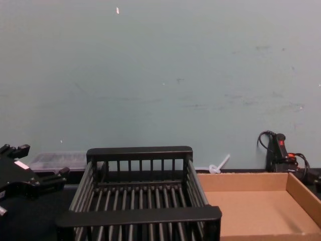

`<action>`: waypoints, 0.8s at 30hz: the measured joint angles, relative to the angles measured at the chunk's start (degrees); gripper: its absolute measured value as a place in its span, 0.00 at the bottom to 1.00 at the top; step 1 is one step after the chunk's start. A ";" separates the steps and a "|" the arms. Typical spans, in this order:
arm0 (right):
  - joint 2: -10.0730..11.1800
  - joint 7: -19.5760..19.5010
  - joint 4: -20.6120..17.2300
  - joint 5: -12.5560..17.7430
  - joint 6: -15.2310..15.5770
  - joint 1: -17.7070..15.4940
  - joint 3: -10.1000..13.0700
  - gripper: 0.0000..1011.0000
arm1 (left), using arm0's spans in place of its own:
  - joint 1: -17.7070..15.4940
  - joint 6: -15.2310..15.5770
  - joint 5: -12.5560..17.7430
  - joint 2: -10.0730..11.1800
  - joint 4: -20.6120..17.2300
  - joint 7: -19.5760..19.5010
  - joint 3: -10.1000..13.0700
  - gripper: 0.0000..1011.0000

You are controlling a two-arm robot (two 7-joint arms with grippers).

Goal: Pick up the white tape and place it into the black box , Pick up the silver tape and place it into the brown box.

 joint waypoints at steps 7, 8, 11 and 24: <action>0.00 0.00 0.00 0.00 0.00 0.00 0.00 0.99 | 0.00 0.00 0.00 0.00 0.00 0.00 0.00 0.99; 0.00 0.00 0.00 0.00 0.00 0.00 0.00 0.99 | 0.00 0.00 0.00 0.00 0.00 0.00 0.00 0.99; 0.00 0.00 0.00 0.00 0.00 0.00 0.00 0.99 | 0.00 0.00 0.00 0.00 0.00 0.00 0.00 0.99; 0.00 0.00 0.00 0.00 0.00 0.00 0.00 0.99 | 0.00 0.00 0.00 0.00 0.00 0.00 0.00 0.99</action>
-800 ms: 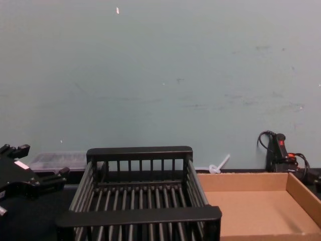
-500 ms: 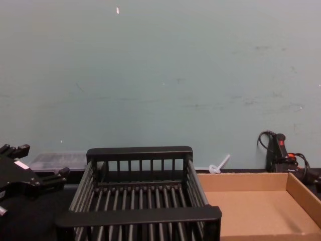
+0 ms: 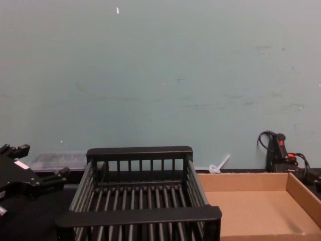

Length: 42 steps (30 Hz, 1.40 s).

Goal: Pick up the white tape and place it into the black box , Pick up the silver tape and place it into the brown box.

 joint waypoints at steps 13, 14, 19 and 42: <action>0.00 0.00 0.00 0.00 0.00 0.00 0.00 0.99 | 0.00 0.00 0.00 0.00 0.00 0.00 0.00 0.99; 0.00 0.00 0.00 0.00 0.00 0.00 0.00 0.99 | 0.00 0.00 0.00 0.00 0.00 0.00 0.00 0.99; -0.18 0.82 0.06 -0.46 0.25 0.22 0.16 0.99 | 0.00 0.00 0.00 0.00 0.00 0.00 0.00 0.99; 4.40 8.59 -15.42 9.33 12.35 -8.50 8.29 0.99 | 0.00 0.00 0.00 0.00 0.00 0.00 0.00 0.99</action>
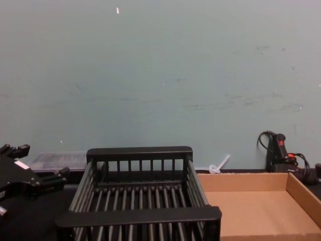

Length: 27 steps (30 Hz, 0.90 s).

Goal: Pick up the white tape and place it into the black box , Pick up the silver tape and place it into the brown box.

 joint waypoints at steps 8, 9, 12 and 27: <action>1.47 1.30 -4.73 2.07 5.14 -4.20 1.90 0.99 | 0.00 0.00 0.00 0.00 0.00 0.00 0.00 0.99; 1.57 1.30 -5.14 2.08 5.78 -4.63 2.02 0.99 | 0.00 0.00 0.00 0.00 0.00 0.00 0.00 0.99; 1.95 1.26 -6.18 2.07 7.74 -5.90 2.36 0.99 | 0.00 0.00 0.00 0.00 0.00 0.00 0.00 0.99; 1.32 3.43 -6.11 2.56 14.23 -8.86 2.72 0.99 | 0.00 0.00 0.00 0.00 0.00 0.00 0.00 0.99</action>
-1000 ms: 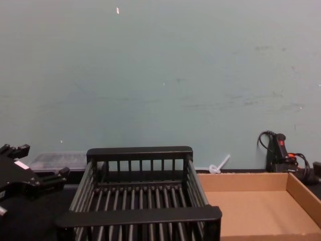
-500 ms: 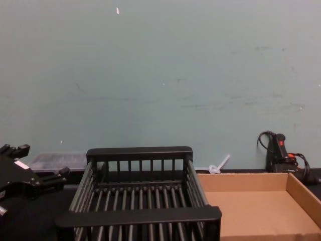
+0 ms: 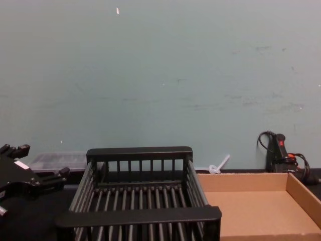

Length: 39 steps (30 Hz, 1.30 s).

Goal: Pick up the white tape and place it into the black box , Pick up the silver tape and place it into the brown box.

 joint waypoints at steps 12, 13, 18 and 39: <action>-1.79 2.06 2.85 -2.00 1.62 0.61 -1.40 0.99 | 0.00 0.00 0.00 0.00 0.00 0.00 0.00 0.99; -1.89 2.20 2.98 -2.14 1.67 0.66 -1.42 0.99 | 0.00 0.00 0.00 0.00 0.00 0.00 0.00 0.99; -2.42 2.88 3.71 -2.79 2.00 0.85 -1.47 0.99 | 0.00 0.00 0.00 0.00 0.00 0.00 0.00 0.99; -4.60 5.99 5.06 -5.17 3.26 0.82 -0.64 0.99 | 0.00 0.00 0.00 0.00 0.00 0.00 0.00 0.99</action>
